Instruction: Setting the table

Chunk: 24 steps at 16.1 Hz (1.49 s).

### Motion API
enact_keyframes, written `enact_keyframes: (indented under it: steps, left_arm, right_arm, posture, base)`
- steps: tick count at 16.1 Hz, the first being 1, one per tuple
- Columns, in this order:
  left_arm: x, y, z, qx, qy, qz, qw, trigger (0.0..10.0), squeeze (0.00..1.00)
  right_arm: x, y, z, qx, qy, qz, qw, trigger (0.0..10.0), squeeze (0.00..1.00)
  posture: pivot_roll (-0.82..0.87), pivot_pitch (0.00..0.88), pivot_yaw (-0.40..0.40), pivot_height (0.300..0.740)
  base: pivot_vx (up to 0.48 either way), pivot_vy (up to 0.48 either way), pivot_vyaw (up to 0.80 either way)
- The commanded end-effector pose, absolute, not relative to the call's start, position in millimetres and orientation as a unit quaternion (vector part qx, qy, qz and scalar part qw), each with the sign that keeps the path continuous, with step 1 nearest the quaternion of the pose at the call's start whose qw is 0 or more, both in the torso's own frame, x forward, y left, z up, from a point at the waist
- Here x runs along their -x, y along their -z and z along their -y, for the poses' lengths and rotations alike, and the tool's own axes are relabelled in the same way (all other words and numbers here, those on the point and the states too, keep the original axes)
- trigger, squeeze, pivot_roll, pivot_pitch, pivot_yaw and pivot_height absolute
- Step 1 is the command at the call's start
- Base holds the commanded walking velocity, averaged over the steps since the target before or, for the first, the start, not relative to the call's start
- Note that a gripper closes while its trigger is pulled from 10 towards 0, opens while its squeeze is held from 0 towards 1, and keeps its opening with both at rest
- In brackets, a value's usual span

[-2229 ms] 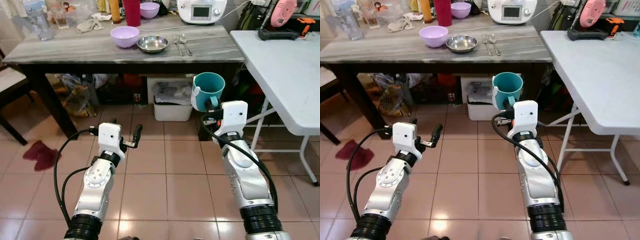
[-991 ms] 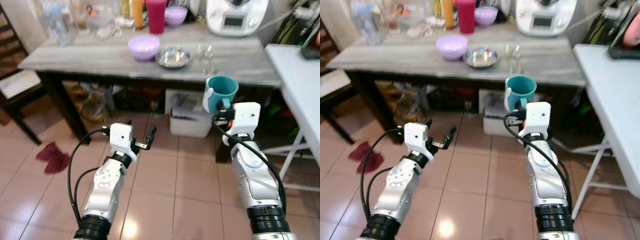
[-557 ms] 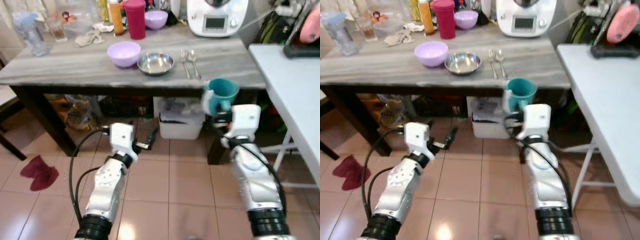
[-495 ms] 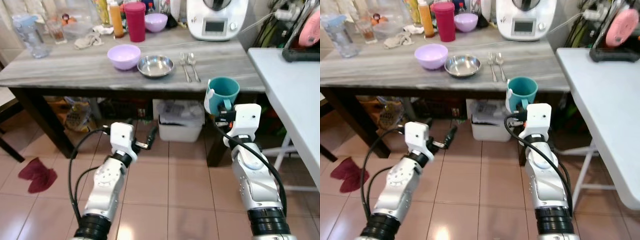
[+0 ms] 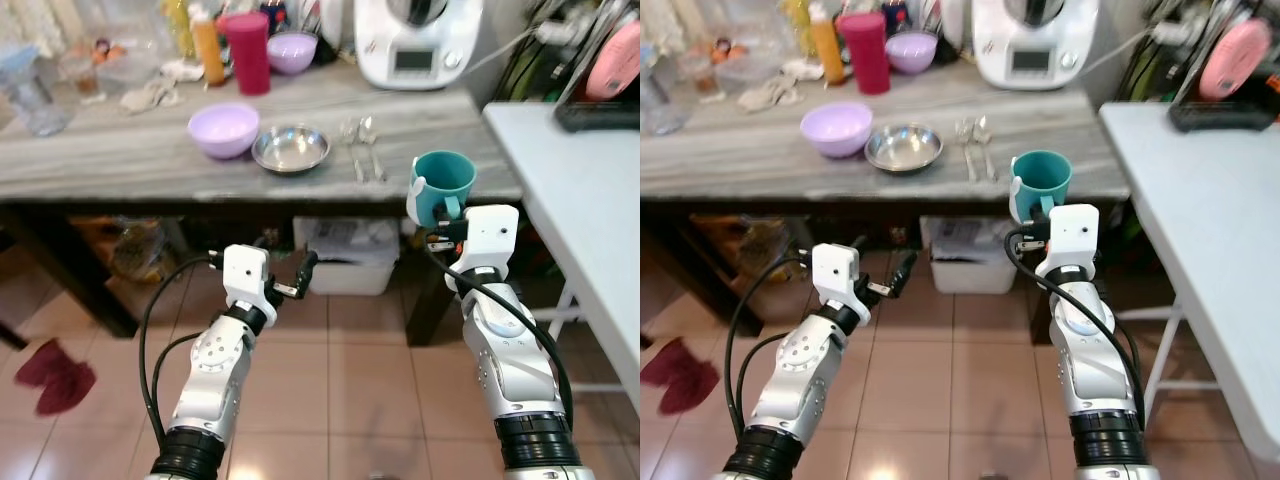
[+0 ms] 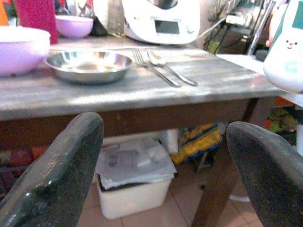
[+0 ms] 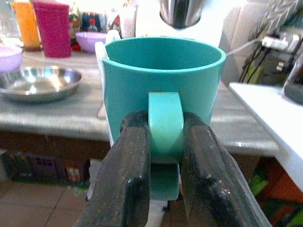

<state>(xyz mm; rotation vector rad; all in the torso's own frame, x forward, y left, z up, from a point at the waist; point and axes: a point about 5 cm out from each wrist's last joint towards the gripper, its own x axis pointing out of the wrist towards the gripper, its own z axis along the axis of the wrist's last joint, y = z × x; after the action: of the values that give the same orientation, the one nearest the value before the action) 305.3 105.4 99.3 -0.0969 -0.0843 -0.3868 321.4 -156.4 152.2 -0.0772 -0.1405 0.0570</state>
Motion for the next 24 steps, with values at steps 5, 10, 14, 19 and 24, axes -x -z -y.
enact_keyframes:
  steps: [5, 10, 14, 19, 24]
  left_arm:
    - [-306.8, -106.6, -113.6, 0.045, 0.190, 0.054, 0.979, 10.0, 0.00]
    - [-305.6, -104.7, -113.3, 0.047, 0.189, 0.052, 0.980, 10.0, 0.00]
    - [-305.7, -104.9, -112.2, 0.049, 0.189, 0.052, 0.979, 10.0, 0.00]
    - [-305.1, -104.5, -109.3, 0.052, 0.194, 0.051, 0.978, 10.0, 0.00]
    - [-305.6, -105.0, -109.2, 0.052, 0.192, 0.052, 0.979, 10.0, 0.00]
  right_arm:
    - [-321.0, -163.8, 149.1, 0.036, -0.036, 0.095, 0.994, 10.0, 0.00]
    - [-321.0, -164.9, 148.0, 0.040, -0.039, 0.099, 0.994, 10.0, 0.00]
    - [-321.6, -165.7, 147.7, 0.038, -0.039, 0.099, 0.994, 10.0, 0.00]
    - [-320.8, -164.6, 149.1, 0.027, -0.035, 0.094, 0.995, 10.0, 0.00]
    - [-322.1, -165.8, 149.3, 0.025, -0.036, 0.095, 0.995, 10.0, 0.00]
  posture:
    - [-0.23, 0.073, 0.022, 0.740]
    - [-0.23, 0.071, 0.017, 0.740]
    - [-0.23, 0.071, 0.015, 0.740]
    - [-0.23, 0.073, 0.017, 0.740]
    - [-0.23, 0.073, 0.012, 0.740]
  base:
    - [0.329, 0.000, 0.00]
    - [0.330, 0.000, 0.30]
    - [0.331, 0.000, 0.25]
    - [0.329, 0.000, 0.00]
    - [0.329, 0.000, -0.25]
